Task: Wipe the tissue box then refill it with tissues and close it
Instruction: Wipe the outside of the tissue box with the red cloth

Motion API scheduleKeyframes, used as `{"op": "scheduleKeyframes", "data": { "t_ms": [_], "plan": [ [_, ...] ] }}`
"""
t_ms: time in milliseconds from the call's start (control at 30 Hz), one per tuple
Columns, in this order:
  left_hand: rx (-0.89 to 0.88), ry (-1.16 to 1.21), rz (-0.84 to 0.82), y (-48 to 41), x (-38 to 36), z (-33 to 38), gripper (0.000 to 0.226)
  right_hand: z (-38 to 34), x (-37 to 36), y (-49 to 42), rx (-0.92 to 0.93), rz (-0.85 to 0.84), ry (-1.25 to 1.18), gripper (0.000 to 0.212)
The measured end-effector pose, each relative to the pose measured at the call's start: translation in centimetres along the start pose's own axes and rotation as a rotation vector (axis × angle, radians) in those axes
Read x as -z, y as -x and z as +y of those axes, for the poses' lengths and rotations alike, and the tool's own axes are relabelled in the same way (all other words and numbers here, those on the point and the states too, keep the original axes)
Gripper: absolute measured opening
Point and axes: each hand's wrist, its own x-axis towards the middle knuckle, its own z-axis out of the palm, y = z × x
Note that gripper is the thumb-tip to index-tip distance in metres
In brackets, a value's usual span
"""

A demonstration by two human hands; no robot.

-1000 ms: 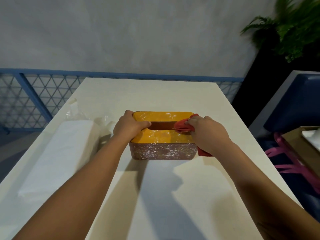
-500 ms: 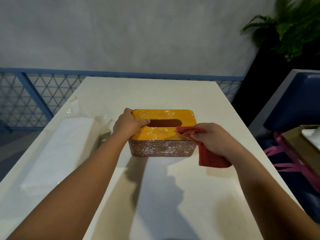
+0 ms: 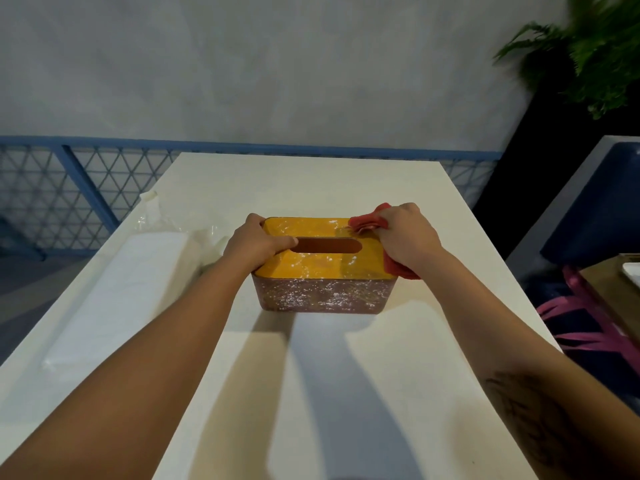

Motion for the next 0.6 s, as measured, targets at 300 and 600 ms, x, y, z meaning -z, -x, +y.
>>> {"op": "scheduleKeyframes", "data": {
  "t_ms": [300, 600],
  "plan": [
    [0.06, 0.047, -0.054, -0.4, 0.1, 0.4, 0.076, 0.2, -0.2, 1.9, 0.091, 0.003, 0.03, 0.029],
    [0.05, 0.102, -0.202, -1.3, 0.6, 0.3, 0.083, -1.6, -2.6, 4.9, -0.003, 0.209, 0.098, 0.028]
  ]
}}
